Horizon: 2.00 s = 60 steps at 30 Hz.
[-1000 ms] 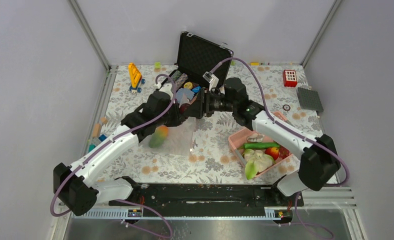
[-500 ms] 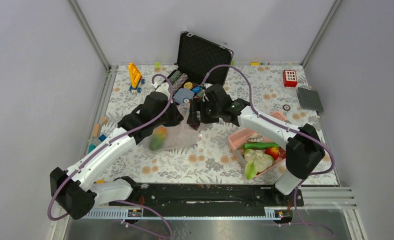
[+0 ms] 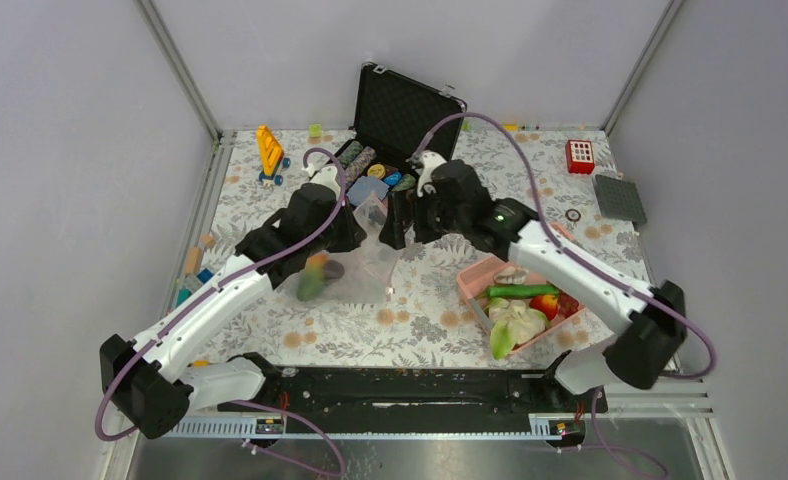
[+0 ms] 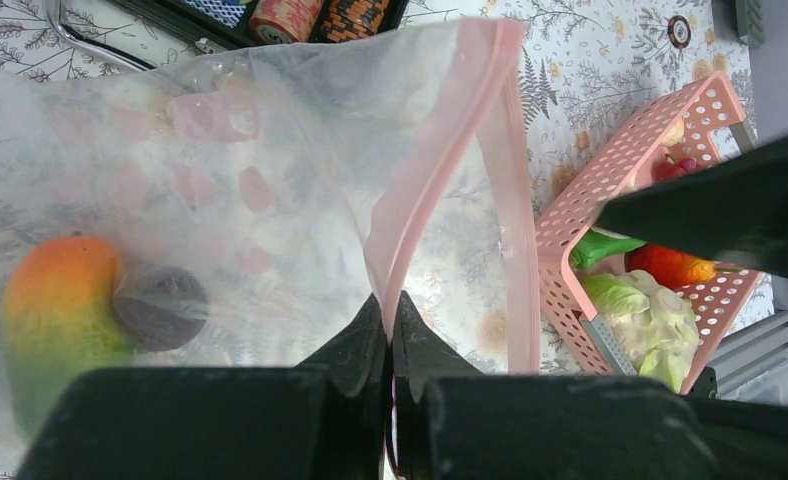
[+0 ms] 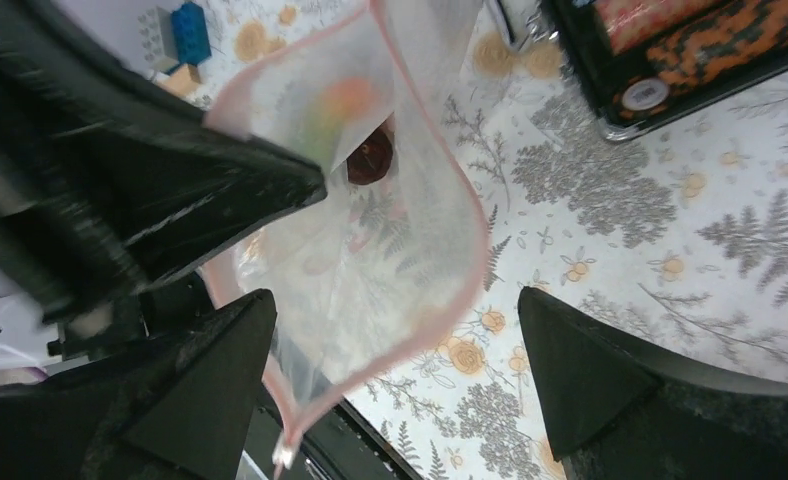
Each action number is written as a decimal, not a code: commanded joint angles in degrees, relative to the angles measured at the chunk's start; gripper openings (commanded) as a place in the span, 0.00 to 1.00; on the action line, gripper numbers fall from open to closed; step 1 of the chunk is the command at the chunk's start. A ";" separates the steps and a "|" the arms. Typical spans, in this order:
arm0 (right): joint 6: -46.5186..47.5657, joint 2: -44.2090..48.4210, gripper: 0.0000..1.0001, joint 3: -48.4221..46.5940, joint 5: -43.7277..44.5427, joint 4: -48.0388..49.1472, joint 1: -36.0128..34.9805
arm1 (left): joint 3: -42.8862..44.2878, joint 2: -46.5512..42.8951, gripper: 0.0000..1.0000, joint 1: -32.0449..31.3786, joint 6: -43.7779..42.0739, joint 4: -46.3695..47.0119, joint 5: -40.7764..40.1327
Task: Place the food in the zip-top bag and seal the zipper
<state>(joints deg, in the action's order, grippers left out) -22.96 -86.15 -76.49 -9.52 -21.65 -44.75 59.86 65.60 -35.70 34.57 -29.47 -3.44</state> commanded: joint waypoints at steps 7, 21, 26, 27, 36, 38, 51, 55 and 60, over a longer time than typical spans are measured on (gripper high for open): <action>-5.90 23.29 1.00 14.03 15.38 -7.15 12.98 | 0.62 -1.61 0.00 0.02 -0.24 4.25 -2.02; -10.47 22.81 1.00 28.51 22.72 -22.09 26.21 | -0.48 -1.18 0.00 0.15 -1.70 7.78 -1.44; -9.57 17.83 0.98 32.07 17.61 -16.56 26.21 | -0.17 -0.06 0.00 0.28 -1.70 7.43 -1.24; -9.07 16.79 0.96 32.36 16.33 -15.36 26.21 | -0.11 0.04 0.00 0.35 -1.70 7.42 -1.15; -8.44 8.63 0.92 33.20 12.94 -10.27 26.21 | -0.08 0.56 0.00 0.37 -1.52 7.56 -0.84; -9.00 8.13 0.89 34.07 12.34 -8.99 26.21 | -0.22 0.68 0.00 0.37 -1.52 7.61 -0.86; -9.01 11.30 0.31 34.47 13.94 -9.02 26.21 | -0.58 0.75 0.00 0.51 -1.35 7.92 -0.60; -8.80 13.27 0.17 34.34 15.56 -9.76 26.20 | -0.54 0.40 0.00 0.55 -1.42 7.94 -0.85; -7.97 15.39 0.16 33.58 18.20 -11.80 26.21 | -0.73 0.57 0.00 0.55 -1.31 7.99 -0.69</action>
<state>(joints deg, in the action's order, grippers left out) -32.16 -73.19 -42.13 4.58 -30.85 -18.72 59.42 66.92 -35.53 33.87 -24.86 -4.49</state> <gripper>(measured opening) 0.144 0.008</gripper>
